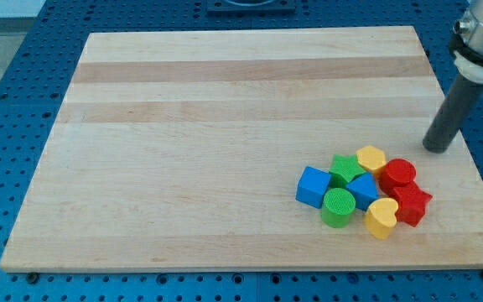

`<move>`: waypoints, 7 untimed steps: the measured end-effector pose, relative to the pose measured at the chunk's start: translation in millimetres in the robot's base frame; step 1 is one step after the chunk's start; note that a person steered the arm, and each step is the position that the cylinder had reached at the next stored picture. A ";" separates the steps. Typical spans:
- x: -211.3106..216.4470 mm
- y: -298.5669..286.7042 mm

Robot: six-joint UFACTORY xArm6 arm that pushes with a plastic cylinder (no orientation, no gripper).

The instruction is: Move the yellow hexagon a bit up

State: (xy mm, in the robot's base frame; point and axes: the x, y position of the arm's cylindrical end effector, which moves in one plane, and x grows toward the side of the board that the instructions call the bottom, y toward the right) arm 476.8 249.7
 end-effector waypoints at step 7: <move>44.4 -37.1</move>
State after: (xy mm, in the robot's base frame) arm 521.2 212.6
